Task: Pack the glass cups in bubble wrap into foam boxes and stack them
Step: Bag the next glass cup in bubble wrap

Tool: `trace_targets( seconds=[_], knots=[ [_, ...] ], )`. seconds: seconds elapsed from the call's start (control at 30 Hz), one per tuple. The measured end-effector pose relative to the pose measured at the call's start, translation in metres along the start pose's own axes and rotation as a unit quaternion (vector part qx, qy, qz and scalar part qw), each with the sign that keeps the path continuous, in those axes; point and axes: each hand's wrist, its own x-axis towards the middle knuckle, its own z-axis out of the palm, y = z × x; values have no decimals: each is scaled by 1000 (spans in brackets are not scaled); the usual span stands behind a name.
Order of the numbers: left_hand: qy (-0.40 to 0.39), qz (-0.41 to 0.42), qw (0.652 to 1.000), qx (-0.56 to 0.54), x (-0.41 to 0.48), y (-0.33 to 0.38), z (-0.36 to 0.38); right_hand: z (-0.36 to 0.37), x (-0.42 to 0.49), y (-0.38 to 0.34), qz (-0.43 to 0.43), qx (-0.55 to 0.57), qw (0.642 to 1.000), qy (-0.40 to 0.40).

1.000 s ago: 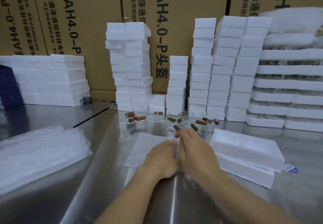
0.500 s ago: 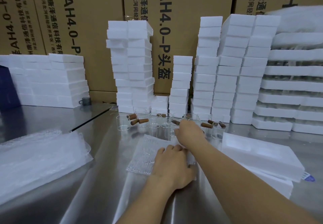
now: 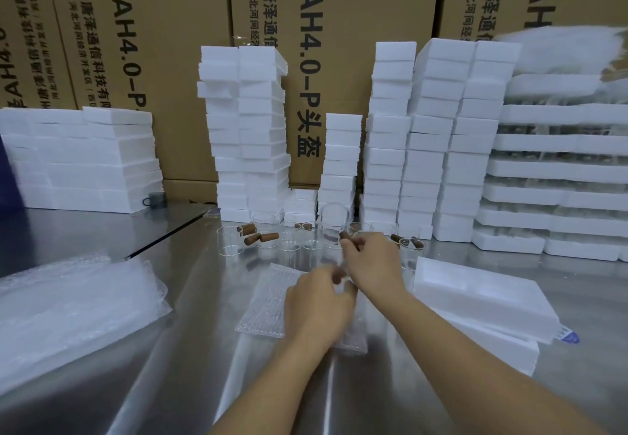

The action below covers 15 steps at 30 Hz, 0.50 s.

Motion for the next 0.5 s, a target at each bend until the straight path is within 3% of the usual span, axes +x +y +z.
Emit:
trace_targets(
  seconds=[0.1, 0.2, 0.5],
  knots=[
    [52, -14, 972, -227, 5, 5, -4, -23, -35, 0, -50, 113, 992, 30],
    [46, 4, 933, -358, 1, 14, -5, -37, -65, 4, -39, 227, 972, 39],
    [-8, 13, 897, -442, -7, 25, -9, -56, -76, 11, -14, 288, 957, 44]
  ],
)
